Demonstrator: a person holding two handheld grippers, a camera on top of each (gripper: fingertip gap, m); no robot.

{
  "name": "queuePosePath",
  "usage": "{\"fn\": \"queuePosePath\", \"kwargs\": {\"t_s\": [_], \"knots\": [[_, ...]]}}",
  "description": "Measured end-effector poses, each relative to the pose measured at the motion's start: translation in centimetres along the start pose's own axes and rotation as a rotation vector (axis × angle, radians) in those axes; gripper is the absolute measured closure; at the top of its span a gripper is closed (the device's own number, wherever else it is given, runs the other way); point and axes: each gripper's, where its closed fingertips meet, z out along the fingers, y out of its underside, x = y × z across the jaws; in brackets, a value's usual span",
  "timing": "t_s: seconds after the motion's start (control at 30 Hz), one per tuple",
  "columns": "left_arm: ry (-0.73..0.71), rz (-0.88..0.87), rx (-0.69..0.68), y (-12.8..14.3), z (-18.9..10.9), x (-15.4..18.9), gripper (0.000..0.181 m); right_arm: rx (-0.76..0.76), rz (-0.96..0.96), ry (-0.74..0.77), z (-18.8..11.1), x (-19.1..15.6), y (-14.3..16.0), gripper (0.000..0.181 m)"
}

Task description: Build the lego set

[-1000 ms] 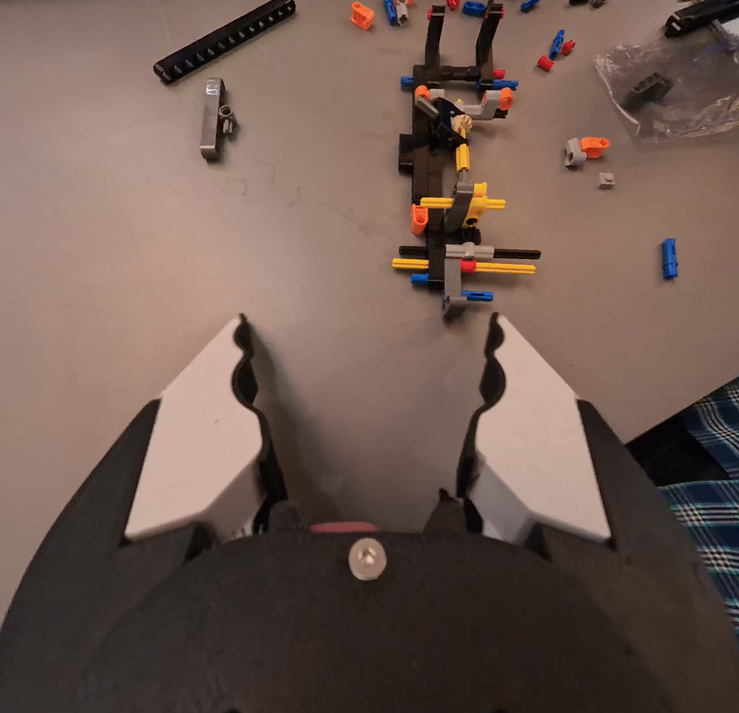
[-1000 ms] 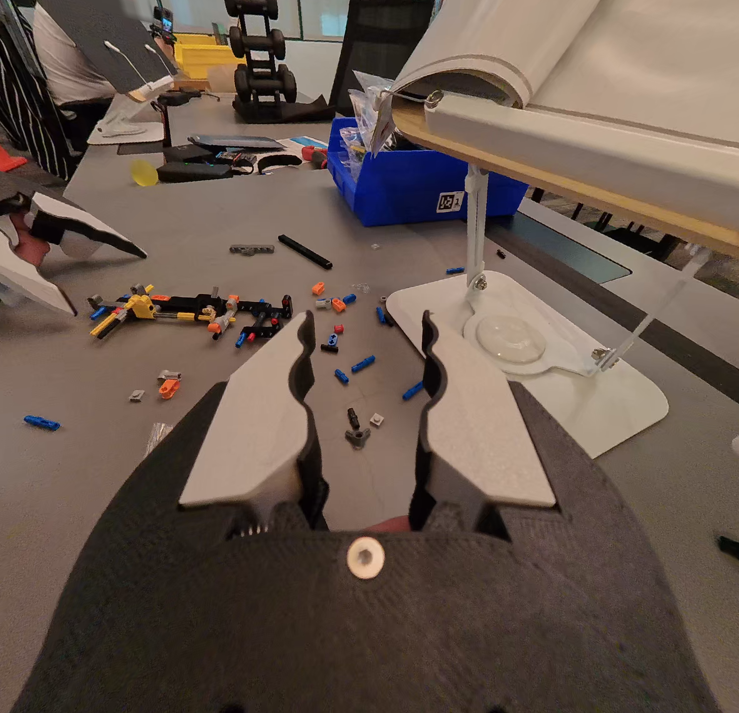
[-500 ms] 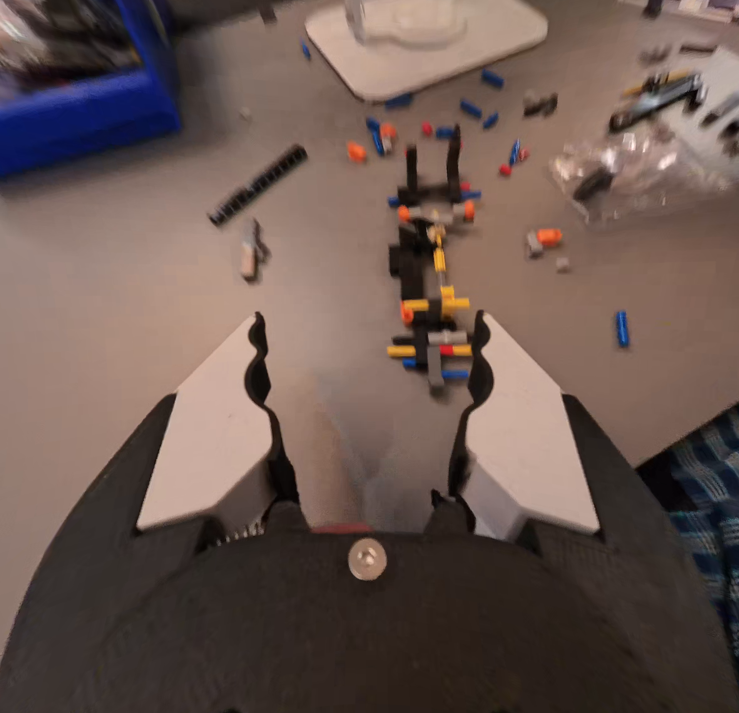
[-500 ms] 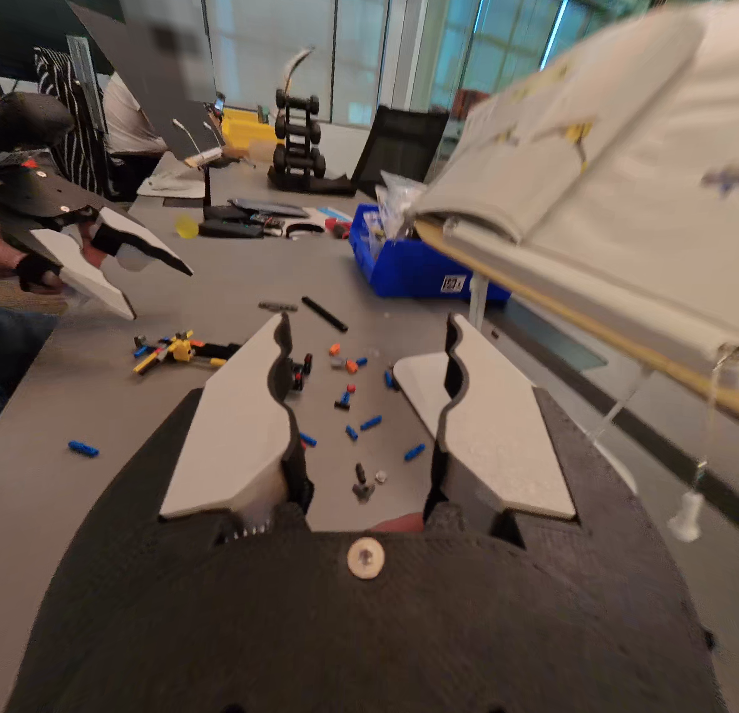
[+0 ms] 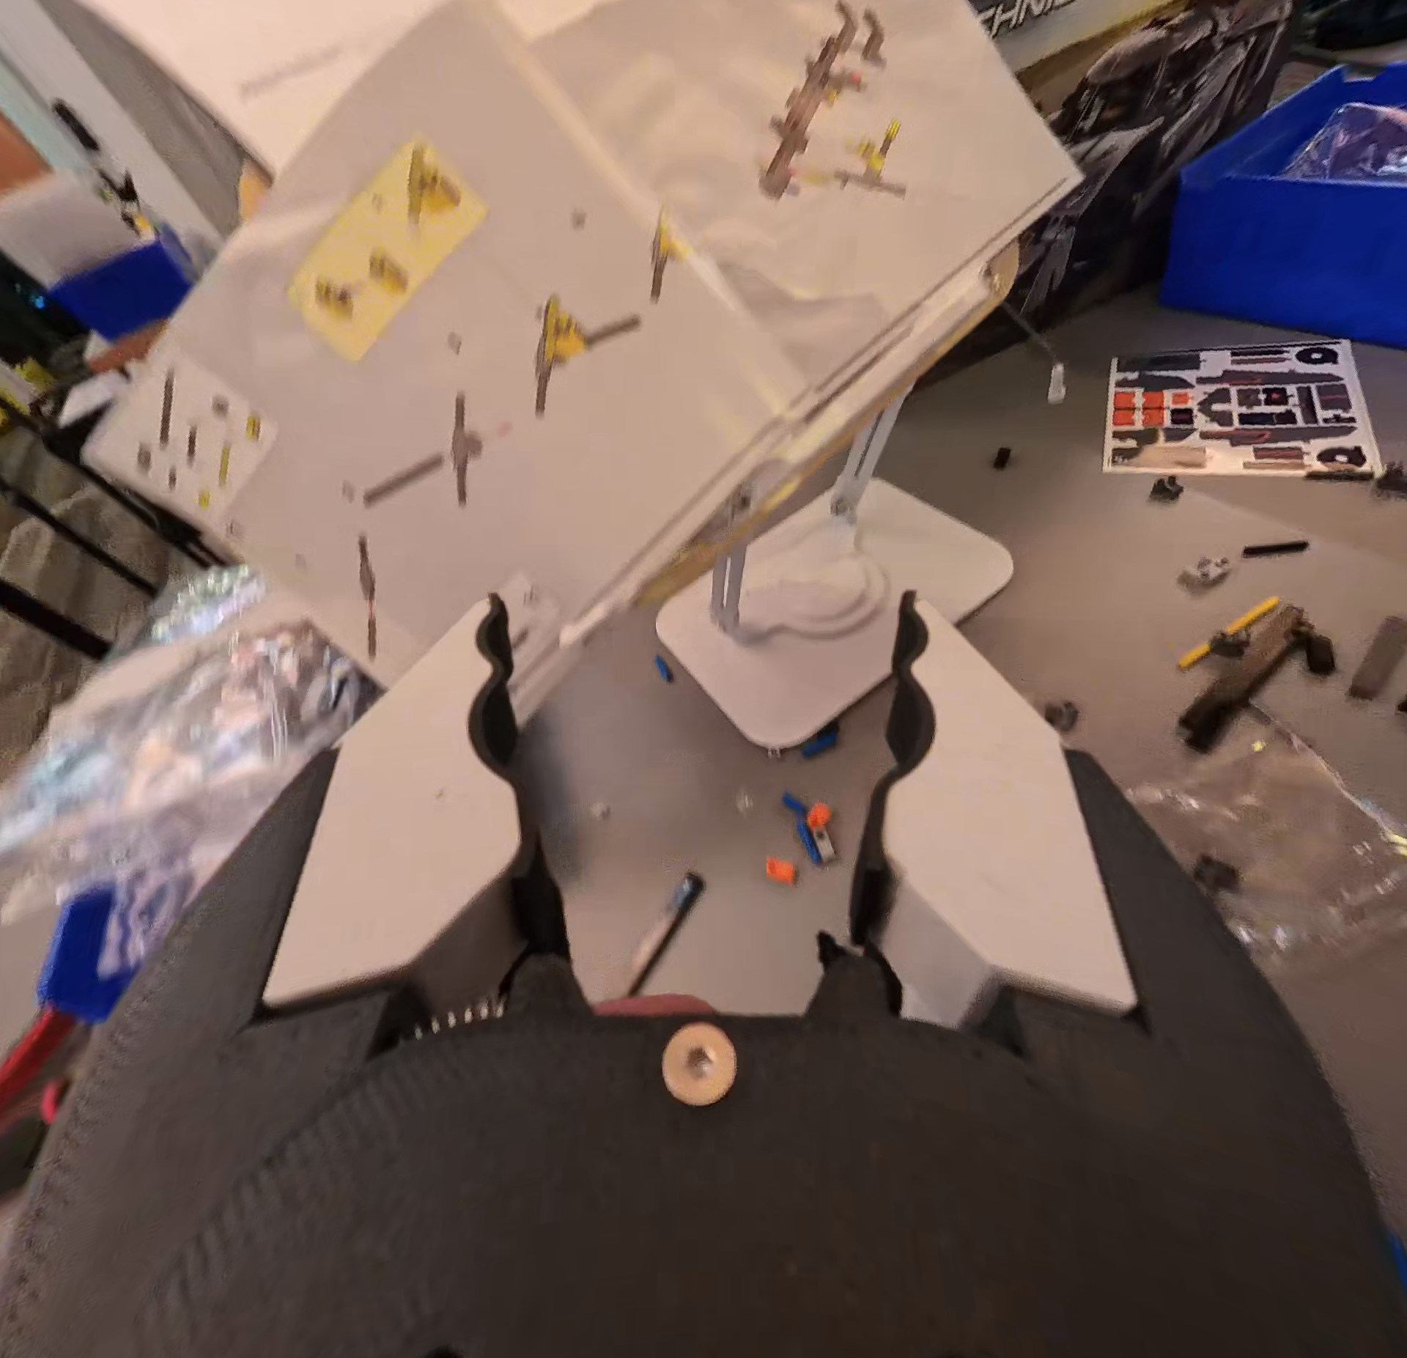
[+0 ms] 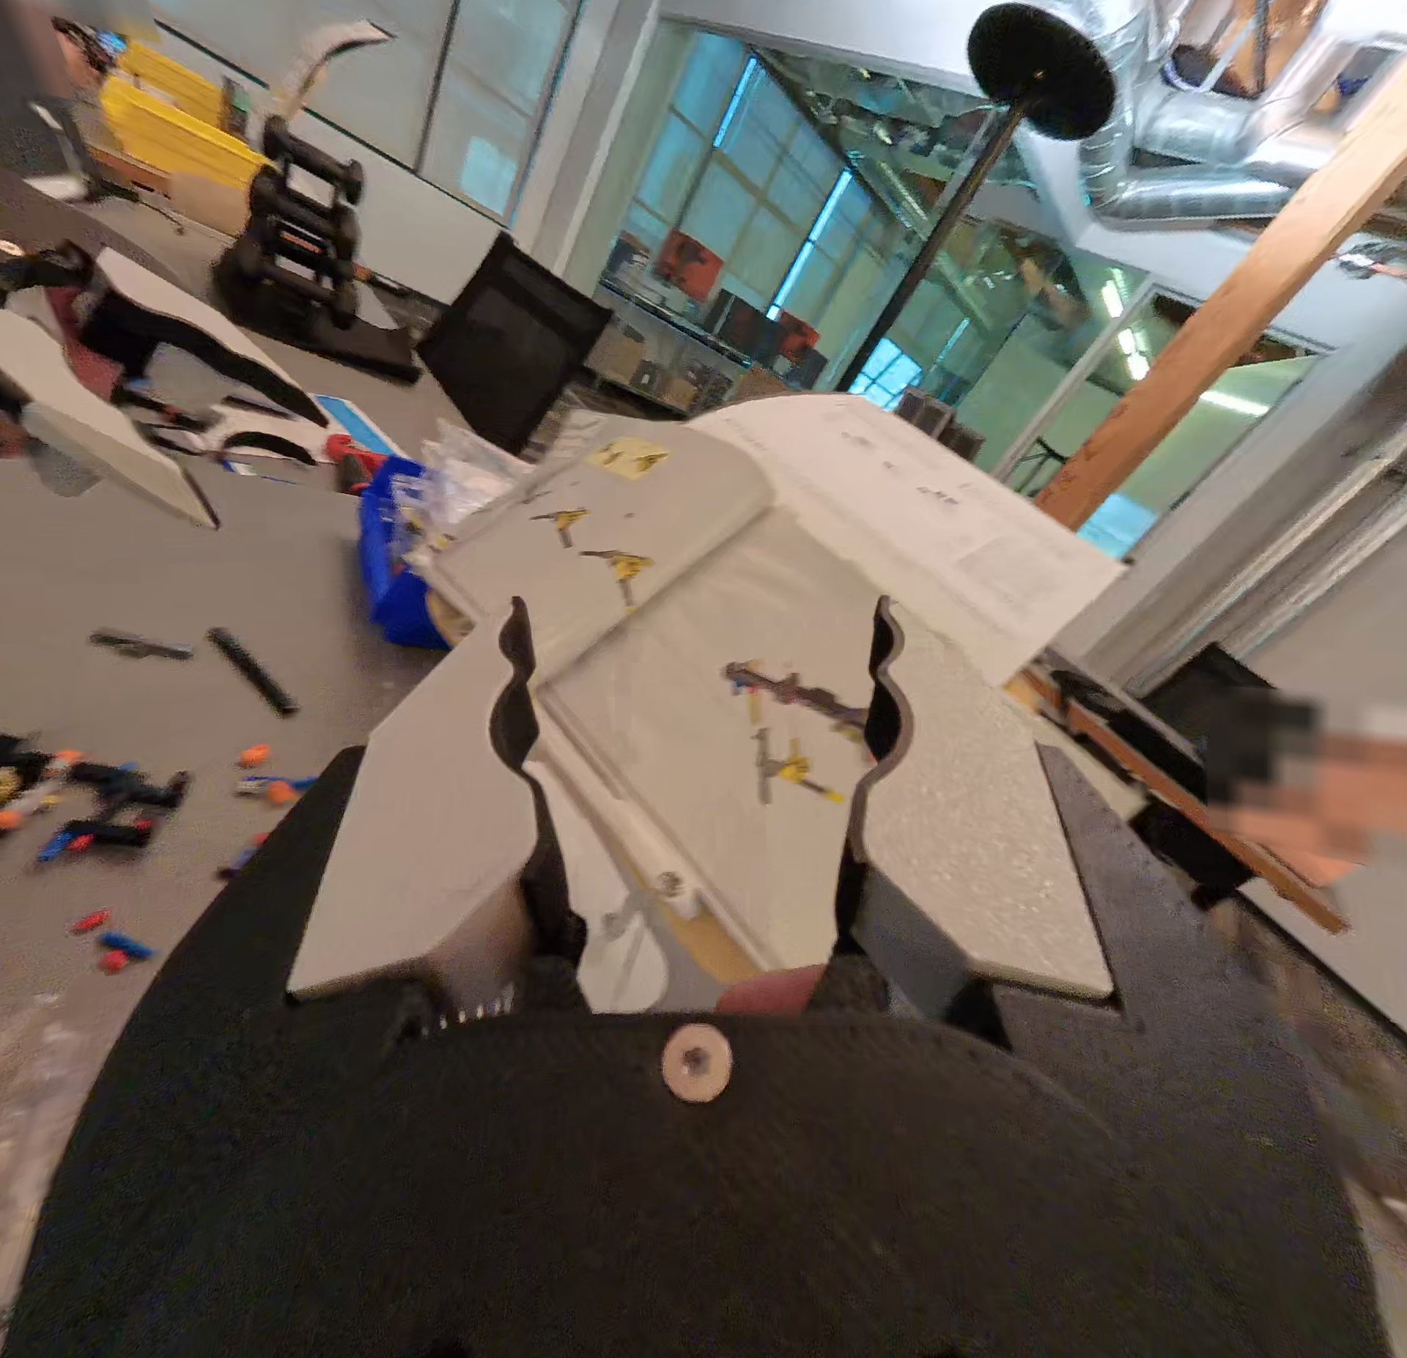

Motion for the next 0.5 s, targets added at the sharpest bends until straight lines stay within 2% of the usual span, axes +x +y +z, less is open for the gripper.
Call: {"fn": "queuePosePath", "kwargs": {"t_s": [0.17,0.27,0.33,0.5], "knots": [[0.057,0.159,0.027,-5.1,5.7,2.1,0.085,-0.082,-0.058,0.148,0.1,8.8,1.1,0.095],[0.081,0.263,0.032,-7.6,9.0,4.0,0.089,-0.155,-0.058,0.180,0.5,13.2,3.0,0.098],[0.071,0.332,-0.008,-8.0,11.2,4.6,0.091,-0.229,-0.085,0.127,1.5,14.4,4.9,0.116],[0.082,0.336,-0.081,-6.8,15.1,5.1,0.096,-0.359,-0.103,0.039,4.8,15.4,9.2,0.106]]}}
